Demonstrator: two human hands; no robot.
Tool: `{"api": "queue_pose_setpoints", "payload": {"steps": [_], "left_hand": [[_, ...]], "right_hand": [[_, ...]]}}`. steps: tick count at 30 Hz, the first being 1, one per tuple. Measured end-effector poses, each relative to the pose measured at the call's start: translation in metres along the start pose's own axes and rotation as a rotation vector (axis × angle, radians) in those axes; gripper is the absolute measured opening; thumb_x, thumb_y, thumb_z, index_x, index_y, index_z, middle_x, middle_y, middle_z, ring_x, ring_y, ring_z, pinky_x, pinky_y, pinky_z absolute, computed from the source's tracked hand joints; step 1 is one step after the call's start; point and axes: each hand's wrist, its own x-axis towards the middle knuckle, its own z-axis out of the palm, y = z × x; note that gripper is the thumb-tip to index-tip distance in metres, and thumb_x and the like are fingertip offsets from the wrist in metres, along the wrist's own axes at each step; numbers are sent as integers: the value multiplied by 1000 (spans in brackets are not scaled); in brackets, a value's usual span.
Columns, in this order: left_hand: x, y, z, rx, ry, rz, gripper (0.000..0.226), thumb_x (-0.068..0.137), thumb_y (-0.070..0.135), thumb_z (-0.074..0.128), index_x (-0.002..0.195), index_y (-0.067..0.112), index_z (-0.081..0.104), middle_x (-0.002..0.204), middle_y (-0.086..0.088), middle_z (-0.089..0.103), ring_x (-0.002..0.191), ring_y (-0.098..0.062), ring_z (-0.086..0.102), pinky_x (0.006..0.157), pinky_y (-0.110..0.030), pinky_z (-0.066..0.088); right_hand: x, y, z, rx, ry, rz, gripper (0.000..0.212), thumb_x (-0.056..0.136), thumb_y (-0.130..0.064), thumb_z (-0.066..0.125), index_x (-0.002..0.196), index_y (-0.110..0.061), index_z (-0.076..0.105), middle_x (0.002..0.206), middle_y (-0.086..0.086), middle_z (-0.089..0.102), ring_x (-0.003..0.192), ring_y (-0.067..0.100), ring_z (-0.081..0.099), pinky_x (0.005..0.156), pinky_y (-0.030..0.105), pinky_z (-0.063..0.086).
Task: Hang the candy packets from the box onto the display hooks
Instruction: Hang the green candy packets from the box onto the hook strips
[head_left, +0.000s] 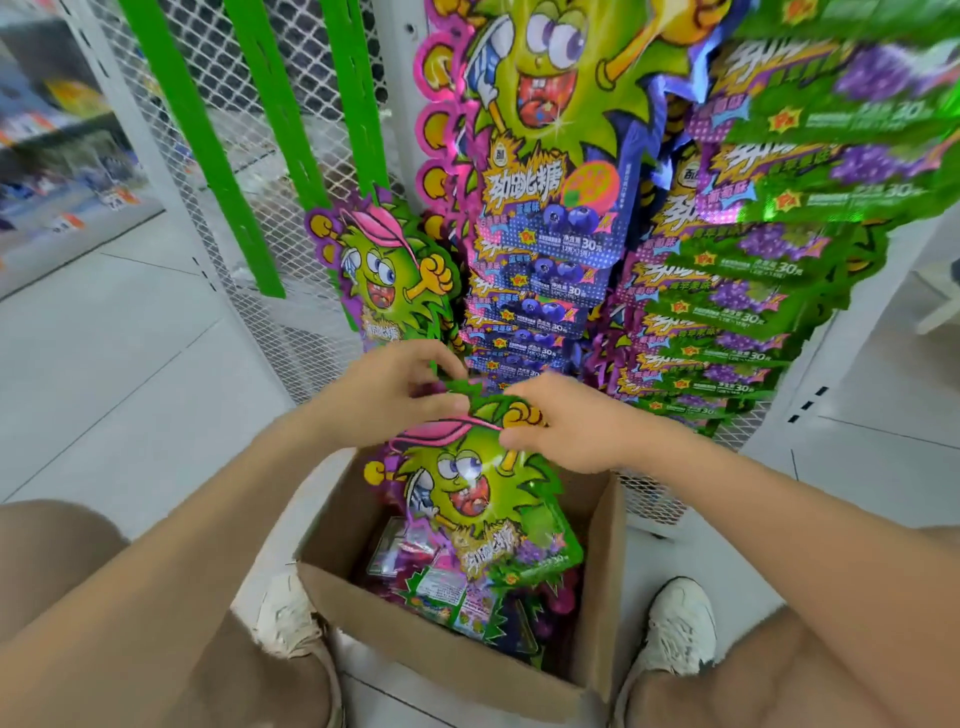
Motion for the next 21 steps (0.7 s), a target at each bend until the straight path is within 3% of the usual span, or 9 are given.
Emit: {"api": "queue_pose_setpoints", "payload": {"steps": [2, 6, 10, 12, 14, 17, 21], "left_hand": [[-11, 3, -17, -51, 50, -56, 24, 93, 32, 81, 101, 11, 70, 69, -8, 70, 57, -6, 55, 58, -21, 40], [-25, 9, -33, -139, 77, -112, 17, 98, 31, 76, 93, 14, 73, 72, 9, 70, 69, -2, 60, 66, -13, 44], [-32, 17, -38, -193, 87, -20, 15, 101, 27, 71, 98, 12, 72, 84, -2, 71, 82, -10, 62, 83, -30, 49], [-31, 23, -43, -182, 39, 39, 13, 101, 22, 72, 100, 9, 73, 91, -15, 73, 85, -15, 64, 82, -37, 51], [-28, 30, -50, -145, 12, 84, 9, 100, 18, 73, 101, 9, 75, 93, -18, 75, 85, -21, 68, 79, -46, 53], [-18, 38, -64, -117, 89, 91, 10, 98, 23, 76, 103, 14, 77, 93, -9, 79, 90, -26, 75, 84, -49, 57], [19, 35, -87, -67, 517, 52, 31, 105, 36, 66, 131, 21, 66, 126, 5, 71, 116, -7, 66, 98, -36, 54]], "right_hand": [[-5, -7, -7, 106, 38, -8, 27, 100, -21, 70, 80, -9, 57, 66, 0, 49, 59, 12, 41, 57, 33, 34], [-10, -15, -17, 227, 85, 13, 27, 101, -19, 70, 89, 2, 59, 70, 5, 50, 63, 15, 42, 60, 33, 34], [-11, -27, -18, 210, 236, 9, 26, 90, -41, 80, 84, -18, 72, 70, -11, 69, 63, 5, 58, 66, 32, 49], [-12, -41, -14, 260, 378, -30, 21, 85, -49, 82, 98, -32, 78, 88, -18, 78, 84, -5, 71, 83, 27, 58], [-8, -54, -10, 299, 458, -103, 14, 89, -47, 80, 102, -41, 76, 97, -20, 78, 96, -7, 71, 91, 20, 56], [6, -66, -10, 235, 553, -147, 5, 98, -38, 72, 101, -34, 73, 81, -10, 73, 75, 9, 68, 74, 33, 55], [24, -75, -14, 133, 566, -128, 5, 105, -30, 62, 107, -27, 66, 66, -2, 61, 53, 12, 48, 56, 29, 36]]}}
